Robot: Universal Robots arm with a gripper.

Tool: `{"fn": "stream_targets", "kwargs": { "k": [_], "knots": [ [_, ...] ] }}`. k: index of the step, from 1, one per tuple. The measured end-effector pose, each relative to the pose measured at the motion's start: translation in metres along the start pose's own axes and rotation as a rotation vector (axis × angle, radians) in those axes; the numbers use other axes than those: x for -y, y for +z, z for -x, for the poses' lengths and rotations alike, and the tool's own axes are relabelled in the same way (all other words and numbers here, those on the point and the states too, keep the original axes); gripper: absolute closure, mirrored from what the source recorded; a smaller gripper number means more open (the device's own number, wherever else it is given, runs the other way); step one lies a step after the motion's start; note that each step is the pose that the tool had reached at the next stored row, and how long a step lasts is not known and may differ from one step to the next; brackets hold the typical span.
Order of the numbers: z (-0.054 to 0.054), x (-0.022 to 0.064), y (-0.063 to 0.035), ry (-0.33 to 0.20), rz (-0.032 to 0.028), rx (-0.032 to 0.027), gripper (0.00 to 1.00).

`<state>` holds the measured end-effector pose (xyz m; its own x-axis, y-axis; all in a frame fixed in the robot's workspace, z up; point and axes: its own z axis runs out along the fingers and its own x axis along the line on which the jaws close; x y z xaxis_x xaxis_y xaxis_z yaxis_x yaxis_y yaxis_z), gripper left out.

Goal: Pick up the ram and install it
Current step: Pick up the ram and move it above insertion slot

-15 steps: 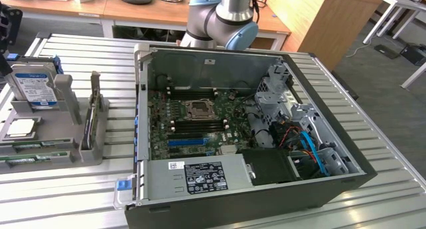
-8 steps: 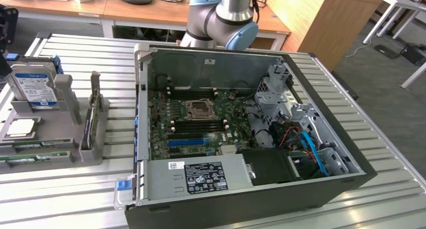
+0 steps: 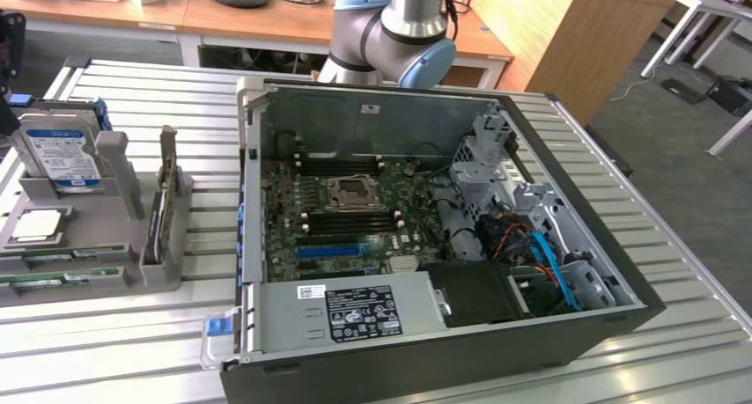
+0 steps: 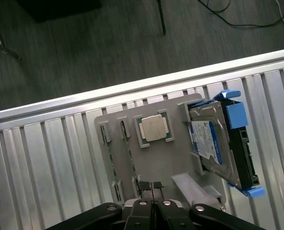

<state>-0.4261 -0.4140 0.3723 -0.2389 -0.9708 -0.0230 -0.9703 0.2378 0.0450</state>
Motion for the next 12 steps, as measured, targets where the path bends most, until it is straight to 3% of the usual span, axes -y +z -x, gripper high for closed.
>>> {"fn": "stream_targets", "kwargs": {
  "k": [7, 12],
  "knots": [
    [0.0, 0.0001, 0.0007, -0.005, 0.0001, -0.0002, 0.89],
    [0.0, 0.0001, 0.0013, -0.043, 0.001, -0.0019, 0.89]
  ]
}}
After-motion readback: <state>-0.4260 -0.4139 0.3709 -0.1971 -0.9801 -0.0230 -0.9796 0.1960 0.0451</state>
